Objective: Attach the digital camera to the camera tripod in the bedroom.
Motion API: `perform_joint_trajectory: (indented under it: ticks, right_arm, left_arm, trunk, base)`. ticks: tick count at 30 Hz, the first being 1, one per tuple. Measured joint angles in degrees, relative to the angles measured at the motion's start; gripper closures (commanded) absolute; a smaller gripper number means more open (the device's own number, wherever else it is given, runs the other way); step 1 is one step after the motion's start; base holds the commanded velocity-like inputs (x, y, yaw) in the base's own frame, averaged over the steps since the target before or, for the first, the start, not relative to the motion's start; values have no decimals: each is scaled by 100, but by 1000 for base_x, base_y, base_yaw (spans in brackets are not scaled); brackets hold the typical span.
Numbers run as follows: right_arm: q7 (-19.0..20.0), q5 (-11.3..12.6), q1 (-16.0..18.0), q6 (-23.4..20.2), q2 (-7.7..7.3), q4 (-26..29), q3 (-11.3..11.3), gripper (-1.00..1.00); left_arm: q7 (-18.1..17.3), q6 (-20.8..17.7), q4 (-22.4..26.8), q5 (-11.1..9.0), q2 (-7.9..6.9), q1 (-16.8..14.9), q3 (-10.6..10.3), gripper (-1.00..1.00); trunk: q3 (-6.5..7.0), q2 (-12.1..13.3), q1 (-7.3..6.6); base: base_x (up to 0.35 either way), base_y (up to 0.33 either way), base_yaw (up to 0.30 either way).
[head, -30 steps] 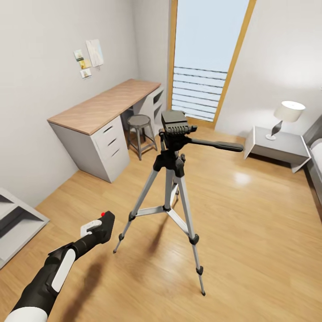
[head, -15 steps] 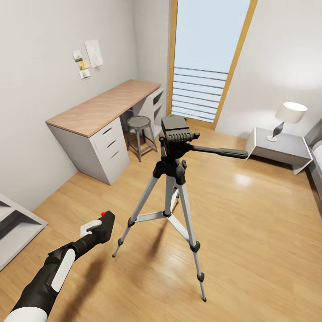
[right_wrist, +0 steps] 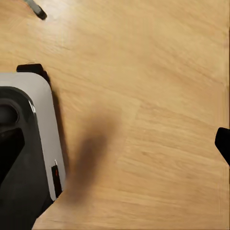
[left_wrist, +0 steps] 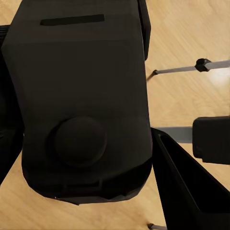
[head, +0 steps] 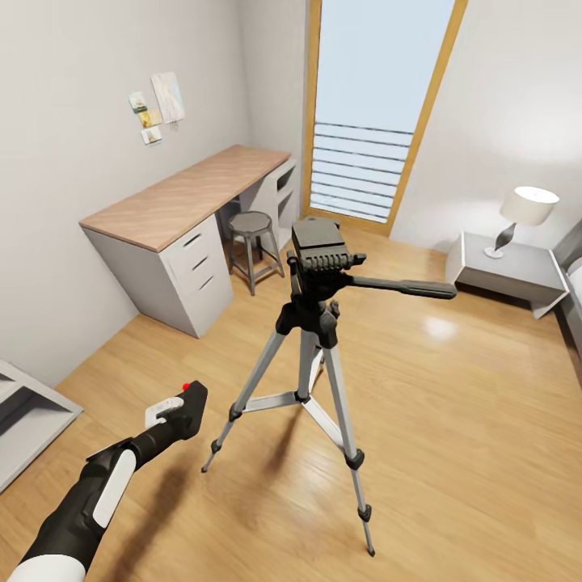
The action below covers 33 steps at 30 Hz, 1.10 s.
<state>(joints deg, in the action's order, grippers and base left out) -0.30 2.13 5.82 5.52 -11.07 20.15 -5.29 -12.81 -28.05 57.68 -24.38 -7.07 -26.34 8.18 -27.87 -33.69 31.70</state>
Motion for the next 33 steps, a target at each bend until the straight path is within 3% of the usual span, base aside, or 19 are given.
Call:
perform_joint_trajectory:
  ticks: [6,14,17,21,26,33]
  right_arm:
    - [1,-35,-2,-455,10,1567,6,-100]
    - [45,-23,-2,-1789,-38,3777,-1,-100]
    - [211,-4,-3,-2252,-37,4689,7,-100]
    - [818,22,-4,-2989,-5,5785,9,-100]
    - [1532,25,-5,-3532,12,6487,2,-100]
    - [1955,27,-5,-3658,3,6912,-6,-100]
  left_arm:
    - [7,0,7,0,2,0,-4,100]
    - [2,1,9,0,2,0,-5,100]
    - [4,0,14,-1,2,0,-5,100]
    - [2,-3,17,-1,2,1,-5,100]
    - [8,-6,18,-1,2,1,-5,100]
    - [10,-9,21,0,2,1,-5,100]
  trunk:
    - [0,0,0]
    - [0,1,0]
    - [0,1,0]
    - [0,1,-1]
    - [0,1,-1]
    - [0,1,0]
  base:
    - [4,0,0]
    - [0,0,0]
    - [0,0,0]
    - [0,0,0]
    - [0,0,0]
    - [0,0,0]
